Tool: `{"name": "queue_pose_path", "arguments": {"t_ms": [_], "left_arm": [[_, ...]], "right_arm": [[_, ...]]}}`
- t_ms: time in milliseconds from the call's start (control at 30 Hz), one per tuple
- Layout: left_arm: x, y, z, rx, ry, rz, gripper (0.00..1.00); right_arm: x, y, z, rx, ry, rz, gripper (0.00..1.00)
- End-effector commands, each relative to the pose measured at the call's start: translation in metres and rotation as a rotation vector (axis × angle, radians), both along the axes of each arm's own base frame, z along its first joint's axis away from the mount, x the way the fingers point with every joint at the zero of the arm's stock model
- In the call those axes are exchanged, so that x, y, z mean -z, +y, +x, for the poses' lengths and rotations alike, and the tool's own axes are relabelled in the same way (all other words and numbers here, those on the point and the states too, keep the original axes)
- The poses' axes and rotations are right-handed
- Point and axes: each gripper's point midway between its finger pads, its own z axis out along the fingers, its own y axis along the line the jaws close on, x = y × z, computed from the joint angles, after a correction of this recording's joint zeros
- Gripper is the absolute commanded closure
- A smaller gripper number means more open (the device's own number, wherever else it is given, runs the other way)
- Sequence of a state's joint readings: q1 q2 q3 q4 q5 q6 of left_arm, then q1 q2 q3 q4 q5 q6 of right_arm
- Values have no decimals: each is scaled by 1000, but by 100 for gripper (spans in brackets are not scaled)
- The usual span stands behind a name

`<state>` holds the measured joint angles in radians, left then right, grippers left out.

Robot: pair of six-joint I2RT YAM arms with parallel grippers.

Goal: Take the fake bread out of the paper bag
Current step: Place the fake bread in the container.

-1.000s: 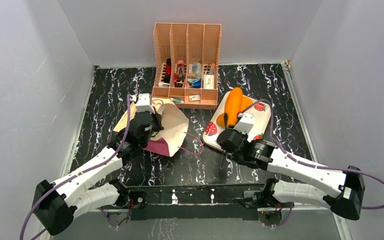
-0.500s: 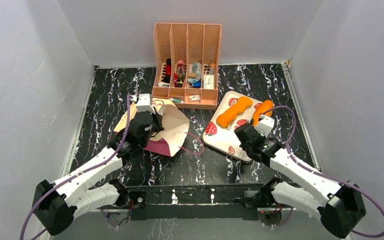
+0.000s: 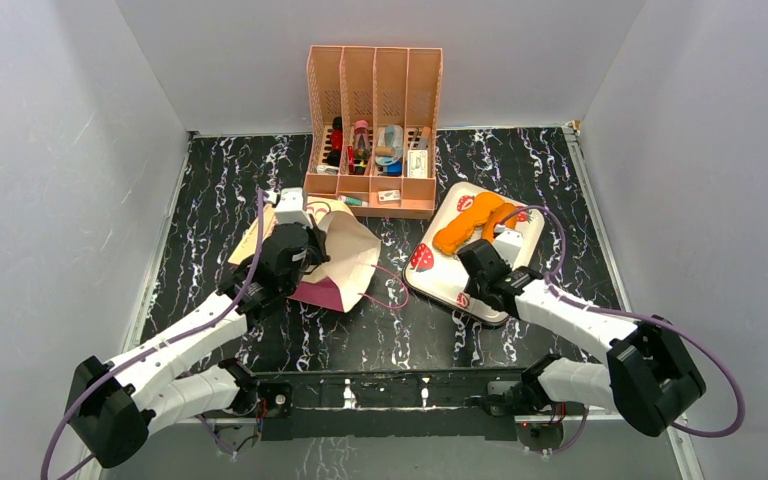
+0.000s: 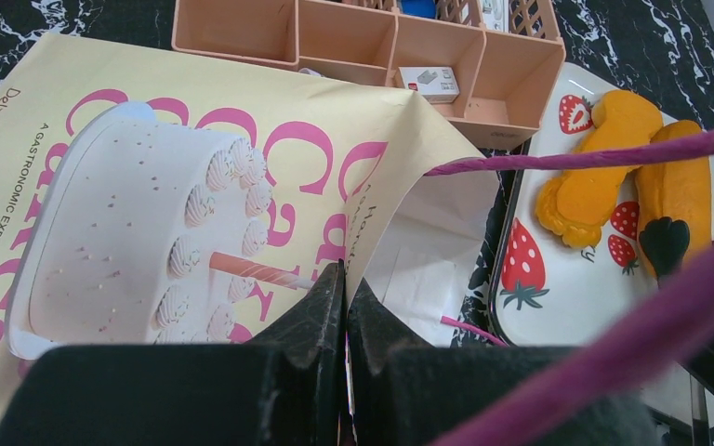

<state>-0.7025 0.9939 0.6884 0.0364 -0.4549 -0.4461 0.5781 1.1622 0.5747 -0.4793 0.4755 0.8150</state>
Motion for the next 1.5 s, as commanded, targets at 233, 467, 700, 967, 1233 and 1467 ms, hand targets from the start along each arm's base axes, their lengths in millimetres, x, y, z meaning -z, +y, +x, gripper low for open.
{"name": "queue_pose_path", "arguments": {"t_ms": [233,467,700,967,1233,1467], "left_arm": [[-4,-5,6,0,-4,-13,100],[-2,-6,6,1,2,-14,100],[-3,-6,6,1,2,-15,100],[-1,-6,6,1,12,-5,100],[6,-6,5,0,31,3,100],[8,-6,4,0,38,4,100]], "right_arm": [[-7,1,27,16,-76,30,69],[0,1,22,10,-54,42,60],[4,1,16,8,-43,54,57],[2,0,6,10,-46,83,54],[1,2,0,14,-53,126,48],[-4,3,-1,19,-69,149,49]]}}
